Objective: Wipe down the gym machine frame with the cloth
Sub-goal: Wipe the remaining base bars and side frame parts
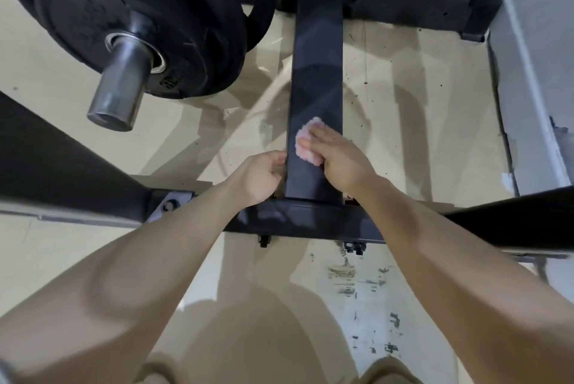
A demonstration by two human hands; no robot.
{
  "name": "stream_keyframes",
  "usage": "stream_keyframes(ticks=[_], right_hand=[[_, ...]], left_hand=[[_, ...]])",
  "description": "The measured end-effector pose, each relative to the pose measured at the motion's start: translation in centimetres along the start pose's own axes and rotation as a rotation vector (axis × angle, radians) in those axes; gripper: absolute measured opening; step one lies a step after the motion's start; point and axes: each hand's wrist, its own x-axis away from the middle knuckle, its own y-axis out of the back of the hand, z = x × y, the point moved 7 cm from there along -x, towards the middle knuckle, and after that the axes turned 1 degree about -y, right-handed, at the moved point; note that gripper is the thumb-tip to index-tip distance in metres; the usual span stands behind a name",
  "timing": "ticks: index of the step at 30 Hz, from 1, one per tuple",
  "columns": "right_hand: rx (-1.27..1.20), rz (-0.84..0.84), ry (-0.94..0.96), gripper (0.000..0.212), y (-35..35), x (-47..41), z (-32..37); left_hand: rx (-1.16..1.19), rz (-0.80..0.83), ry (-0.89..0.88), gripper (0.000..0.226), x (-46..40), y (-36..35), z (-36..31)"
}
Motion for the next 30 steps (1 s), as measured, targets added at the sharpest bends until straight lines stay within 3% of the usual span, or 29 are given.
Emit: stream_keyframes(ticks=[3,6,8,14,18,21,24,26,30], right_hand=[[0.088,-0.109,-0.166,0.072,-0.9,0.9,0.5],[0.065,-0.038,0.022,0.063,-3.5,4.8,3.6],[0.033,-0.011,0.051,0.055,-3.0,5.6,3.0],[-0.086,-0.123,-0.383,0.057,-1.0,2.4,-0.8],[-0.136,-0.134,-0.552,0.063,-2.5,4.3,-0.1],[-0.031,-0.092,-0.513,0.055,-3.4,6.2,0.7],[-0.075,-0.062,-0.510,0.051,-2.5,2.6,-0.5],[0.029,-0.061,-0.435,0.055,-2.0,0.8,-0.1],[0.094,-0.034,0.102,0.042,-3.6,3.9,4.0]], left_hand=[[0.059,0.008,-0.001,0.053,0.9,-0.3,0.0],[0.205,0.032,0.027,0.048,1.3,-0.7,0.1],[0.293,0.028,0.057,0.050,1.3,-1.0,0.4],[0.242,0.021,0.118,0.061,1.2,-1.1,1.3],[0.303,0.016,0.141,0.059,0.9,-1.2,1.3],[0.339,0.040,0.153,0.061,1.0,-1.2,1.1],[0.337,0.044,0.191,0.062,1.2,-1.0,1.1],[0.369,0.038,0.235,0.062,1.2,-0.7,1.2],[0.396,0.013,0.289,0.060,1.1,-0.1,1.7]])
